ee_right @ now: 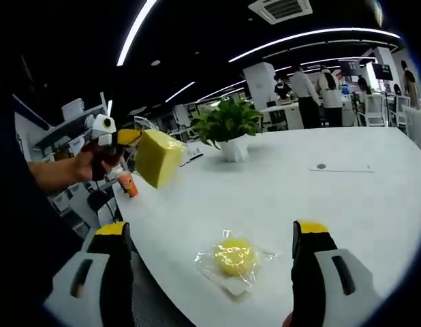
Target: Compare the silicone blocks by pressing each to a similar depth, holding the contact briefly, and releasing to observe deformation and rebound differences across the visible hardness samples.
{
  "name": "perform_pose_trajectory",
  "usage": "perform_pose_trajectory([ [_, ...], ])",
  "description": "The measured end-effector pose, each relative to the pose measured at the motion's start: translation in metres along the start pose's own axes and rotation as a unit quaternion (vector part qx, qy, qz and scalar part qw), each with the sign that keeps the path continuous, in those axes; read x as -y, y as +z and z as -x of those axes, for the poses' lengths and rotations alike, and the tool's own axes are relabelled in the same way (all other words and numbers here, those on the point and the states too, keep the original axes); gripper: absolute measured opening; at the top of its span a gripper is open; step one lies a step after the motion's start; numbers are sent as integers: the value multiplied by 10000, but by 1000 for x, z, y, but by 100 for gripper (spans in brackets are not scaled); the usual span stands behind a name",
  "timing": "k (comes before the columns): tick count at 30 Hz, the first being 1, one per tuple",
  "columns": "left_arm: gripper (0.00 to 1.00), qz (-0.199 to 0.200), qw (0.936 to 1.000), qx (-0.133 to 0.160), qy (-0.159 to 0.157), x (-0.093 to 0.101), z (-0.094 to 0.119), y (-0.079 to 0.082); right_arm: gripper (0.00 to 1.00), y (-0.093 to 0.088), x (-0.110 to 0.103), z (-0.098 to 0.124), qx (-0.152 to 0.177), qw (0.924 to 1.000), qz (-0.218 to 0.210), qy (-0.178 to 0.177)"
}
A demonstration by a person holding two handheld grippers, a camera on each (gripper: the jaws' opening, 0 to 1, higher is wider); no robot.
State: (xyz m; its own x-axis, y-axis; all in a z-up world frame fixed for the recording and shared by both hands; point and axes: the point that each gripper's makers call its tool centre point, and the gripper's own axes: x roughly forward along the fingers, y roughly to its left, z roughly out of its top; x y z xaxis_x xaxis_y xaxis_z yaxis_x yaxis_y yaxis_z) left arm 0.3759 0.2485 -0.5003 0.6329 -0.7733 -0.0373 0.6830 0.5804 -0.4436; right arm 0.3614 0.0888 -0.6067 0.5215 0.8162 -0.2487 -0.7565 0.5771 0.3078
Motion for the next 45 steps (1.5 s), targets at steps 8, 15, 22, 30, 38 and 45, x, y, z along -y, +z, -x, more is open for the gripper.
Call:
perform_pose_trajectory([
  [8,0,171,9984,122,-528,30,-9,9,91,21,-25,-19,196,9988,-24,457],
  [15,0,430,9947,272,-892,52,-12,9,87,34,-48,-27,296,9960,6,844],
  [22,0,449,9923,257,-1123,68,-18,5,83,42,-62,-32,390,9928,-15,1131],
  [30,0,443,9894,186,-1373,84,-20,1,75,54,-78,-37,626,9878,-133,1417],
  [38,0,476,9885,203,-1417,87,-16,0,62,59,-89,-36,797,9844,-73,1566],
  [45,0,623,9857,289,-1538,89,-15,4,52,58,-91,-35,860,9834,-86,1593],
])
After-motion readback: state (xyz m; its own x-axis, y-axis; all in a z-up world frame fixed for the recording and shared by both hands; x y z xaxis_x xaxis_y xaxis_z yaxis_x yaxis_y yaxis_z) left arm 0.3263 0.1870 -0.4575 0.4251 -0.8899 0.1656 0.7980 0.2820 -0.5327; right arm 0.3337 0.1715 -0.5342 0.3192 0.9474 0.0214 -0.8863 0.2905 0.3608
